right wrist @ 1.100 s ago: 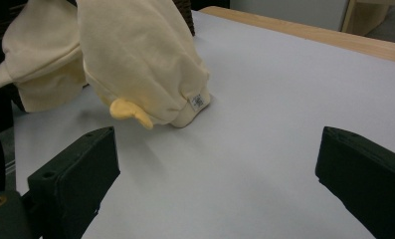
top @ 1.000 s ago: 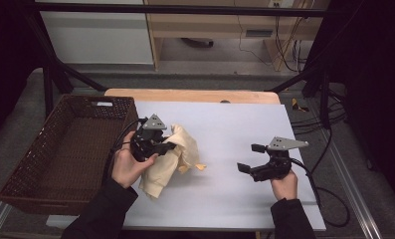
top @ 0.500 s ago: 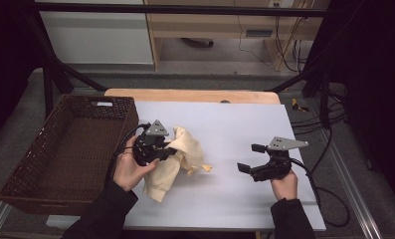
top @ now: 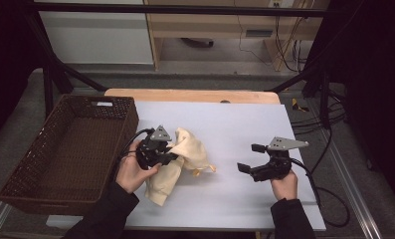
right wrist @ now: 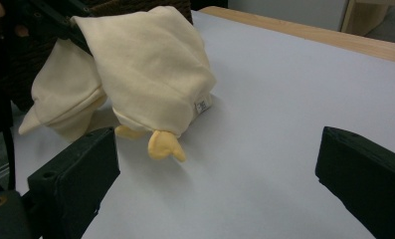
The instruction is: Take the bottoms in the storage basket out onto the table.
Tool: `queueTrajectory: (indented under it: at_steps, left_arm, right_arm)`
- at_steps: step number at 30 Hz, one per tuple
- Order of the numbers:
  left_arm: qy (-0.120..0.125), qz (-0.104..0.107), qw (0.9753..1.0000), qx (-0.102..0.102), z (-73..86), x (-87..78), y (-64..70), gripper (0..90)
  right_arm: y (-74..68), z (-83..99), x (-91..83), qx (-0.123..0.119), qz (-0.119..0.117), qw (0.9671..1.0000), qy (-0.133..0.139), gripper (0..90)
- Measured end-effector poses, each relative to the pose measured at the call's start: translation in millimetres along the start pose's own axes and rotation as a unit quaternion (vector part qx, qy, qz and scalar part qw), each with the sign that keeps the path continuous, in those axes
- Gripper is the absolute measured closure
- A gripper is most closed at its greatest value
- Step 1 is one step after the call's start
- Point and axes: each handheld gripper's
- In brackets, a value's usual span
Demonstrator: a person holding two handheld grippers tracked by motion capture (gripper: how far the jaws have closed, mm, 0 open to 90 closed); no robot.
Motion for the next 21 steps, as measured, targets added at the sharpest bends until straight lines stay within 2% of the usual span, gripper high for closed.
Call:
queueTrajectory:
  at_steps: [13,16,17,21]
  left_arm:
    - [-0.008,0.012,0.9999,0.0,4.5,10.4,1.3,69.7]
    - [-0.01,0.014,0.9999,0.001,4.9,10.8,1.4,65.8]
    - [-0.01,0.016,0.9998,-0.002,5.0,10.7,1.4,60.6]
    - [-0.012,0.022,0.9997,-0.004,4.8,9.5,1.5,54.0]
  right_arm:
    - [0.1,-0.1,-0.2,-0.001,-0.001,1.0,0.001,3.8]
    - [-0.1,0.0,0.0,0.0,-0.001,1.0,0.0,3.8]
    - [-0.1,0.0,0.0,0.0,-0.001,1.0,0.0,3.8]
    - [-0.1,0.0,0.0,0.0,-0.001,1.0,0.0,3.8]
Point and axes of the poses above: each handheld gripper's, and its own axes: x roughly forward along the jaws, z roughly out of its underside, y roughly to its right, and after that the axes turned 3 degrees about y, right-handed
